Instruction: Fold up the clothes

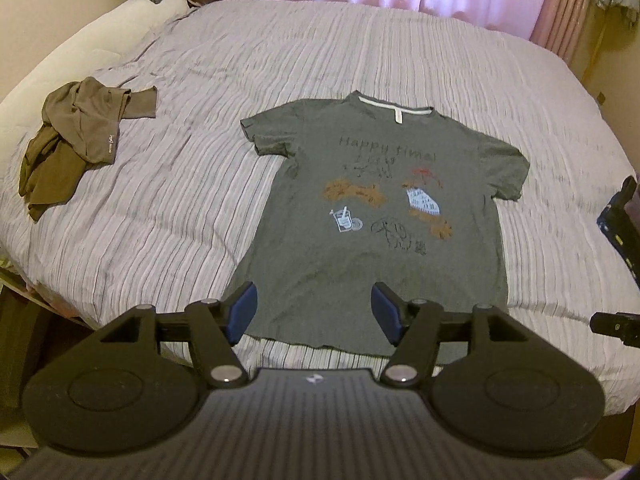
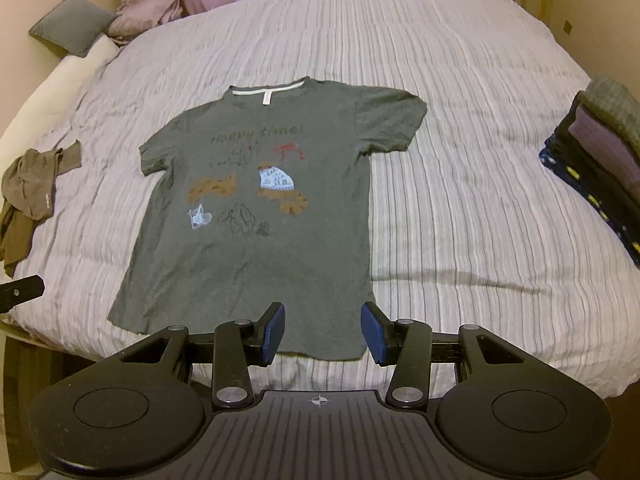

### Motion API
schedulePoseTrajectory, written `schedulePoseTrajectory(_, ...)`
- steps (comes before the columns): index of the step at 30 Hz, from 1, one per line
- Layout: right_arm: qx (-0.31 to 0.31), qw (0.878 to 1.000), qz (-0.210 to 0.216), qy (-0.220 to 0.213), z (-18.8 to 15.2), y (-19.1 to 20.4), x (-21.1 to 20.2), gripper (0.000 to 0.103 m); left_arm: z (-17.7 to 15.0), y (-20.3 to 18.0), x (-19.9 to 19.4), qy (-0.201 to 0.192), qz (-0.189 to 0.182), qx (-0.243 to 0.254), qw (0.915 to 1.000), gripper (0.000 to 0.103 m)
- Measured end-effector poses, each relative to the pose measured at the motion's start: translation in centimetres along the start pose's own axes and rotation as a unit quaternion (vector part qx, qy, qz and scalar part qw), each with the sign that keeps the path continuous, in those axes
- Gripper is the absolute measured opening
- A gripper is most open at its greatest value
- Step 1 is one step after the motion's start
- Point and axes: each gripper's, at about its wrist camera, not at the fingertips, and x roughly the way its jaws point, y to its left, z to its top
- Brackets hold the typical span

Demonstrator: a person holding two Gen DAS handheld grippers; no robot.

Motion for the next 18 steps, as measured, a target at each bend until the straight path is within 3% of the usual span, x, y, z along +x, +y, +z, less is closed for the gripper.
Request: schedulePoseTrajectory(18, -0.006, 0.999, -0.013, 0.043, -1.7, -0.7, 1.0, 0.046, -1.4, -2.9, 2.1, 0.043, -0.013, 0.038, 0.9983, 0.06)
